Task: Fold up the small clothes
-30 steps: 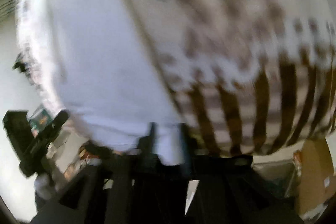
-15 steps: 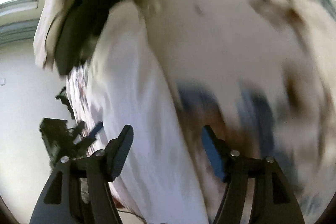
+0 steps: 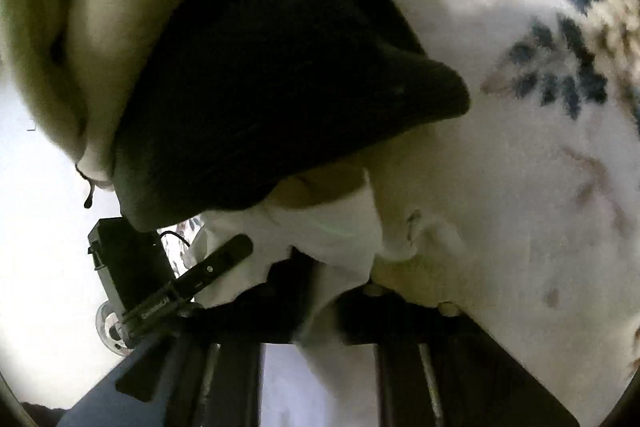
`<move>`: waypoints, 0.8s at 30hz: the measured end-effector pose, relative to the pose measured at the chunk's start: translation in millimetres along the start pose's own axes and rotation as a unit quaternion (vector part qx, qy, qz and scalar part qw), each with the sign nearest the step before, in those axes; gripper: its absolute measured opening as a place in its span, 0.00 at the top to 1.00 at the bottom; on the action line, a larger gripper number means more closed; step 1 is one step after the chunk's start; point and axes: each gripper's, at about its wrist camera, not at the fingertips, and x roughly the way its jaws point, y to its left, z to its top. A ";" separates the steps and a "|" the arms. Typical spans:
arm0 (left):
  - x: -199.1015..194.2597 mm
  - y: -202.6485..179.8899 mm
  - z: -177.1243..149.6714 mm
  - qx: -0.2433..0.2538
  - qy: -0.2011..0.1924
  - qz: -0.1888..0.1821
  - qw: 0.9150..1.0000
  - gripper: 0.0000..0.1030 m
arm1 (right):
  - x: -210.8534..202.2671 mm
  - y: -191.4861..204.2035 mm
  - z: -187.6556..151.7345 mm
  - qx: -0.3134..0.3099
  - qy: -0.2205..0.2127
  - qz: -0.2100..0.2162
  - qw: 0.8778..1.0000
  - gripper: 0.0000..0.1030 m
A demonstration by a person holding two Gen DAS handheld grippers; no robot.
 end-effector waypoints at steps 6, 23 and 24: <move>-45.3 -31.5 -23.3 0.017 -0.030 -0.020 0.999 0.93 | -28.5 20.9 -24.0 -0.004 -0.030 0.035 0.999 0.96; -141.4 -56.7 -198.6 -0.027 0.021 0.002 0.999 0.33 | -111.7 25.4 -235.9 -0.064 0.065 0.023 0.996 0.77; -147.3 -51.2 -212.5 -0.038 0.032 0.011 0.999 0.33 | -109.2 20.2 -250.7 -0.065 0.089 0.009 0.994 0.56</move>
